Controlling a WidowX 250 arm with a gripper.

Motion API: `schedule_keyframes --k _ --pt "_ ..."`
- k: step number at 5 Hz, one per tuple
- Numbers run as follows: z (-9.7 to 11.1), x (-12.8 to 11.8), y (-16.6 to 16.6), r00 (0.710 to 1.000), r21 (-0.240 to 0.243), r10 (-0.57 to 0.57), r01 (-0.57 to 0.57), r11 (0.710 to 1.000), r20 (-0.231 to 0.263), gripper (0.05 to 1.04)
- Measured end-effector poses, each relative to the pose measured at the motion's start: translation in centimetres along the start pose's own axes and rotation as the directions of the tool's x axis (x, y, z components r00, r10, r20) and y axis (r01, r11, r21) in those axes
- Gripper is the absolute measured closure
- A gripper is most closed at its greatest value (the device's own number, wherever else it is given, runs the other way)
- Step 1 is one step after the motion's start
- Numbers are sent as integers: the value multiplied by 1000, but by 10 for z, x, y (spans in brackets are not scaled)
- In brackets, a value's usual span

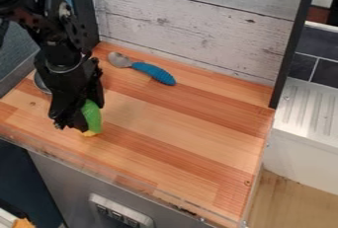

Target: Move the green corn from the back right side to the front left side of the table

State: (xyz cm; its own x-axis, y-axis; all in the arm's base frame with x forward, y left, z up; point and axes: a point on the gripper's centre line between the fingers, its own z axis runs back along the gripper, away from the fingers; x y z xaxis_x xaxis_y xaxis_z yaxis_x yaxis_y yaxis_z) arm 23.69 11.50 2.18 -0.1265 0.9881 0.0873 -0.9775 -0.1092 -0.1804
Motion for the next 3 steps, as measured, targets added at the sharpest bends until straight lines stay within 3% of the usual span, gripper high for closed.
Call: schedule_keyframes --k 1,2,3 --pt "-3 0 1 999 -2 4 -4 1000 -36 331" --pt "-7 -3 3 999 39 -1 3 999 -44 91" --pt "-5 -6 2 998 50 -2 5 999 -69 77"
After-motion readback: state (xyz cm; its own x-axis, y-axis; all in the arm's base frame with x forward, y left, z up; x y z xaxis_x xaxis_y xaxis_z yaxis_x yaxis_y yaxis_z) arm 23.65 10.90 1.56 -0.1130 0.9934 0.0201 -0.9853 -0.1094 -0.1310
